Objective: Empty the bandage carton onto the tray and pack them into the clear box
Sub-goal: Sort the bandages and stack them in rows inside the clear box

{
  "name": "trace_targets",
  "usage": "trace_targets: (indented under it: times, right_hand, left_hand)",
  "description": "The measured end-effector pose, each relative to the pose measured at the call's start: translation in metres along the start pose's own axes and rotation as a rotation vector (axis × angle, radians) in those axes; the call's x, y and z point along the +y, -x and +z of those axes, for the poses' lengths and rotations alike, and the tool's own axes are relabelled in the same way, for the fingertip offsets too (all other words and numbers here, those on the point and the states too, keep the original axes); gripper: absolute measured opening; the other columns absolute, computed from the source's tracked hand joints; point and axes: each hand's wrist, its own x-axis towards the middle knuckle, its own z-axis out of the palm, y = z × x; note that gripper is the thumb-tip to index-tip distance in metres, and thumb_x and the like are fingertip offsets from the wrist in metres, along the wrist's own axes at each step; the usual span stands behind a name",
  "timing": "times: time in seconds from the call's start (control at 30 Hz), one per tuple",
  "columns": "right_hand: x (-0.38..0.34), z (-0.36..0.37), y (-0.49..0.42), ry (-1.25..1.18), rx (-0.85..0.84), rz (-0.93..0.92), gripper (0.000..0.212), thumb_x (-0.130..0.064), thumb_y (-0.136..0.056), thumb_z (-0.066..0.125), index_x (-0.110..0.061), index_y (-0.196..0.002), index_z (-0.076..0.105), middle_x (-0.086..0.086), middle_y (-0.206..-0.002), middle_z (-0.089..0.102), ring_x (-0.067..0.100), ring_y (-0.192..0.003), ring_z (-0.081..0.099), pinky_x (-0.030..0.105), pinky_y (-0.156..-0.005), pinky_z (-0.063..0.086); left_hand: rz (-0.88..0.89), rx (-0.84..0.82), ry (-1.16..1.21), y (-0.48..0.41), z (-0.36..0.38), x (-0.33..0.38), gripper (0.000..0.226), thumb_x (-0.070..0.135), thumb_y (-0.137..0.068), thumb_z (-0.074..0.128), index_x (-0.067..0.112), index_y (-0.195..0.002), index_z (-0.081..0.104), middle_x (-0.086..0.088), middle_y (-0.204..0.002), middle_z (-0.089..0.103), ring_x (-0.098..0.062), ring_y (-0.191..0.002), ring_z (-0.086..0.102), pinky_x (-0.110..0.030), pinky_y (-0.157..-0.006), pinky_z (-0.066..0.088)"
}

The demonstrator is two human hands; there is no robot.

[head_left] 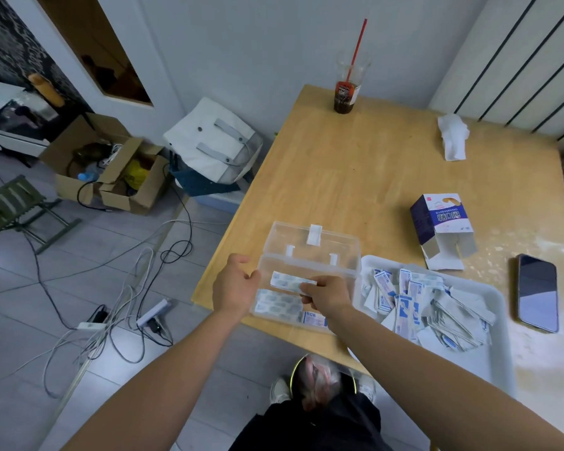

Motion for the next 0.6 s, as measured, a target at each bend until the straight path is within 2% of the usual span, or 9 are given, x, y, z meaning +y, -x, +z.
trace_targets:
  times: [0.1, 0.33, 0.5, 0.6]
  right_hand:
    - [0.001, 0.008, -0.01, 0.036, 0.049, 0.019, 0.006, -0.006, -0.089, 0.063, -0.009, -0.085, 0.067, 0.006, -0.061, 0.06, 0.015, -0.052, 0.052, 0.022, -0.048, 0.042]
    - [-0.001, 0.026, -0.022, 0.068, 0.008, 0.075, 0.01, -0.014, -0.083, 0.073, -0.005, -0.082, 0.071, 0.005, -0.058, 0.058, 0.015, -0.051, 0.05, 0.023, -0.051, 0.039]
    - [0.004, 0.019, -0.022, -0.022, 0.088, 0.117, 0.012, -0.004, -0.086, 0.063, -0.005, -0.075, 0.06, 0.01, -0.066, 0.055, 0.019, -0.057, 0.052, 0.019, -0.038, 0.037]
    - [0.005, 0.023, -0.02, -0.02, 0.085, 0.119, 0.018, -0.003, -0.088, 0.056, -0.003, -0.071, 0.054, 0.011, -0.065, 0.055, 0.025, -0.064, 0.054, 0.026, -0.049, 0.039]
  left_hand:
    - [-0.007, -0.068, -0.054, -0.001, -0.001, -0.008, 0.035, 0.025, -0.09, 0.062, 0.018, -0.123, 0.059, 0.001, -0.083, 0.056, -0.017, -0.075, 0.054, -0.027, -0.07, 0.043]
    - [0.046, -0.097, -0.094, 0.001, 0.001, -0.014, 0.03, 0.022, -0.089, 0.062, 0.02, -0.119, 0.06, 0.009, -0.071, 0.051, -0.015, -0.07, 0.053, -0.024, -0.064, 0.039]
    - [0.036, -0.121, -0.085, 0.001, 0.0, -0.014, 0.028, 0.02, -0.089, 0.06, 0.02, -0.118, 0.059, 0.009, -0.069, 0.051, -0.012, -0.066, 0.051, -0.025, -0.062, 0.042]
    - [0.024, -0.125, -0.088, 0.001, 0.0, -0.013, 0.028, 0.02, -0.09, 0.059, 0.019, -0.118, 0.058, 0.009, -0.068, 0.05, -0.01, -0.063, 0.05, -0.025, -0.059, 0.041]
